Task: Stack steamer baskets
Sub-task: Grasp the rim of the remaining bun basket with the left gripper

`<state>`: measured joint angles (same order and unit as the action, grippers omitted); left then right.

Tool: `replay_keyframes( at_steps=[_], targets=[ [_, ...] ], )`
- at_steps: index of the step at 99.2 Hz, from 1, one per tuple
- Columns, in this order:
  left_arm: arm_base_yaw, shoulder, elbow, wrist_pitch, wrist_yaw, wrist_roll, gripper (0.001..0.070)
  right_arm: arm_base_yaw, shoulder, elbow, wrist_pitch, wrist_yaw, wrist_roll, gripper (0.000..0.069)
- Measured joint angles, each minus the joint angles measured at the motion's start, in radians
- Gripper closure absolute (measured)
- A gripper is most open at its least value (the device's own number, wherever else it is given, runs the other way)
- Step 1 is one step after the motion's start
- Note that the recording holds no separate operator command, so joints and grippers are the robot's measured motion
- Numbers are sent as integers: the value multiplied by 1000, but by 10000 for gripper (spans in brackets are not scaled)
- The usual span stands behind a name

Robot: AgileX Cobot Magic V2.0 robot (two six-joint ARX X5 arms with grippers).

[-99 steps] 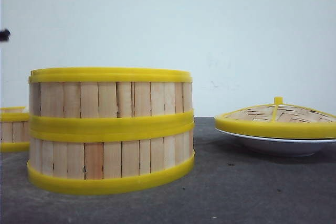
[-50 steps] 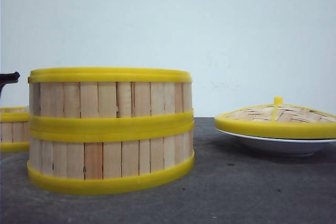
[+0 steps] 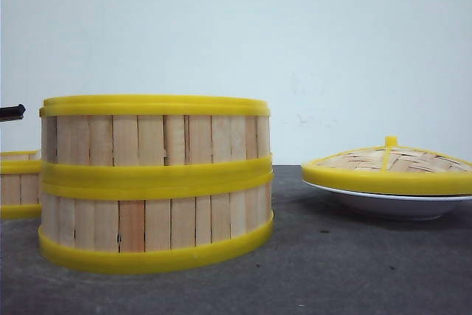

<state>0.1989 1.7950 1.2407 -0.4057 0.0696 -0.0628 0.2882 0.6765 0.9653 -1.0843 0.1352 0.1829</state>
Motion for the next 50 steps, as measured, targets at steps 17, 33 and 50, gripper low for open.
replay_keyframes(
  at_steps=[17,33,50],
  targets=[
    [16,13,84,-96,4,9,681,0,0,0,0,-3,3,249],
    [21,13,219,-212,2,41,681,0,0,0,0,-3,5,249],
    [21,13,367,-302,35,49,681,0,0,0,0,-3,5,249]
  ],
)
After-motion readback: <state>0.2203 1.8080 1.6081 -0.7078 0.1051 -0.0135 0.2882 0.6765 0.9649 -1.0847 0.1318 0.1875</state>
